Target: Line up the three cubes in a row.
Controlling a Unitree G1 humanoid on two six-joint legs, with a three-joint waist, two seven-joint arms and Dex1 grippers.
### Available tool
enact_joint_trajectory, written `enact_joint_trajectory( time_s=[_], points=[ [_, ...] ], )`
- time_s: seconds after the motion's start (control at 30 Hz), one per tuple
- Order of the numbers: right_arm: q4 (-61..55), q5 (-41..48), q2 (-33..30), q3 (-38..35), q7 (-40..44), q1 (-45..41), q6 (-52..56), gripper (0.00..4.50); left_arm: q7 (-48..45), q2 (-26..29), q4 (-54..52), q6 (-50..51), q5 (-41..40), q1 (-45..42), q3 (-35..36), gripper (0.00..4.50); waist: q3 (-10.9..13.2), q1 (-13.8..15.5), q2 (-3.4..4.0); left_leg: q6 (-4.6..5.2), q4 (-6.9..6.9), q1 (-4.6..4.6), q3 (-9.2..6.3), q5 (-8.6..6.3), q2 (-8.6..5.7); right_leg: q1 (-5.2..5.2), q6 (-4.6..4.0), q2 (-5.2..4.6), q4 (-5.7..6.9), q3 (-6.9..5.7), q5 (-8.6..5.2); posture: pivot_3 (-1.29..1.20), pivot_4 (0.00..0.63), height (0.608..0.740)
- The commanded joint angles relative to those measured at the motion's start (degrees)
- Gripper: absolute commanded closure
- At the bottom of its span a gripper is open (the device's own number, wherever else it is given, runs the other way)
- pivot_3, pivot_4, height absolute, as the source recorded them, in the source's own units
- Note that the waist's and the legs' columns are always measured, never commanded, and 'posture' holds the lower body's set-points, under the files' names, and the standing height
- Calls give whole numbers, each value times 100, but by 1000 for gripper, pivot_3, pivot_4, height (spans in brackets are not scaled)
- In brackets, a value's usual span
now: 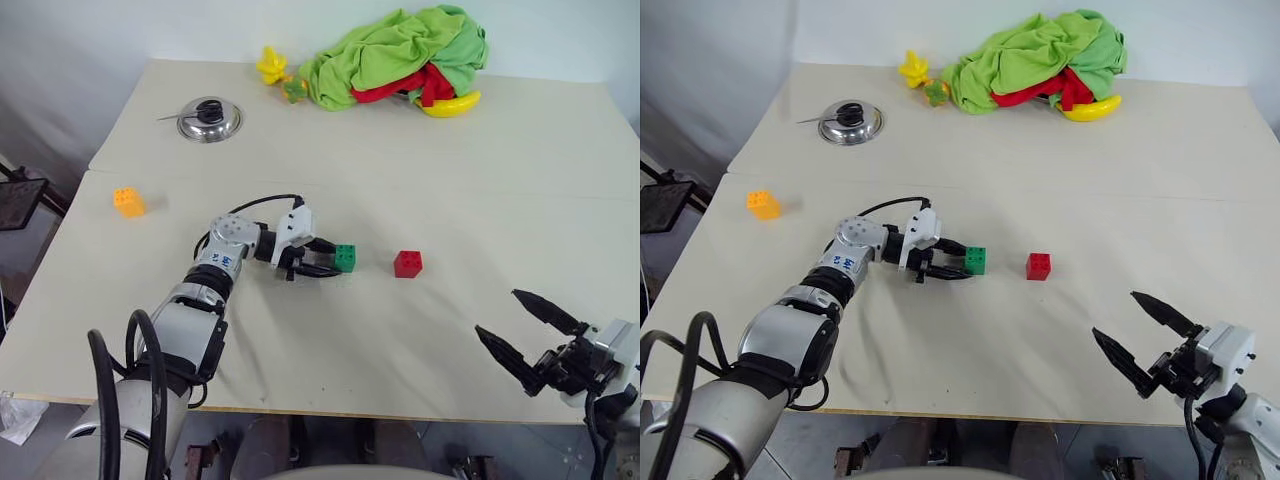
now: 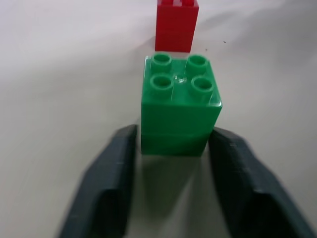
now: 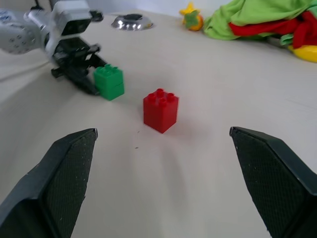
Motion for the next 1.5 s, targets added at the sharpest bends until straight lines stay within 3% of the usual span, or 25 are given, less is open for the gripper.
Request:
enact_joint_trajectory(
  time_s=[0.03,0.1,0.2,0.33,0.5,0.57,0.7,0.9,1.03,1.2,1.33,1.5],
  points=[
    [15,48,36,139,-12,-247,-169,0,-226,116,-184,-97,-244,-23,322,797,1,-3,-1,0,0,0,-1,0,0,0,0,0,0,0,0,0,150,740],
    [29,38,5,318,4,-491,-149,0,-391,307,-304,-186,-352,83,486,263,1,-26,-2,0,5,-2,0,0,2,-1,0,0,1,0,0,0,150,740],
    [0,46,-64,612,28,-912,-67,0,-799,654,-729,-148,-665,379,767,263,0,-116,0,-1,8,0,1,0,9,-2,0,1,7,-1,0,0,150,740],
    [-34,162,-162,1068,73,-1555,264,0,-1065,1316,-2428,444,-1339,1492,1192,263,0,-241,2,-3,10,3,0,0,17,-3,-2,1,16,-1,-1,0,150,740],
    [-74,184,-185,1769,369,-2234,534,0,642,1736,-5368,1408,-2086,3787,2420,124,2,-282,4,-2,19,1,-16,0,15,2,-3,-7,19,-4,-2,0,150,740],
    [1,141,-179,1932,459,-2410,535,0,1363,1712,-6190,1764,-2241,4633,2921,124,2,-287,2,-2,20,1,-22,-1,14,4,-3,-12,20,-4,-2,0,150,740],
    [265,8,-147,2186,599,-2756,454,0,3055,1154,-7273,1934,-2484,6249,4259,124,2,-254,2,-5,20,6,-27,-3,13,12,-4,-20,17,-4,-2,0,150,740],
    [555,-128,-81,2092,421,-3012,272,0,4719,271,-7843,1873,-2727,7474,5395,124,1,-125,-3,-11,21,8,-27,-9,12,13,-4,-23,11,-6,-2,0,150,740],
    [618,-79,-118,2068,386,-3084,307,0,5106,18,-8087,1943,-2847,7572,5260,124,-1,-42,-5,-19,21,8,-24,-14,9,10,-4,-28,11,-4,-2,0,150,740],
    [639,-97,-153,2166,489,-3130,345,0,5644,415,-7932,2404,-2435,6880,4680,124,-2,5,-6,-21,21,7,-21,-15,11,6,-6,-24,15,-6,-2,0,150,740],
    [629,-111,-164,2196,463,-3191,420,0,6175,1198,-7289,3139,-1992,5605,4204,124,-3,0,-7,-14,21,7,-17,-11,10,4,-6,-16,24,-5,-2,0,150,740],
    [544,-103,-205,2286,448,-3179,572,0,6459,1960,-5561,3508,-1474,3782,3609,124,-3,-36,-8,-15,18,6,-10,-11,7,0,-6,-8,25,-13,-2,0,150,740]
  ],
)
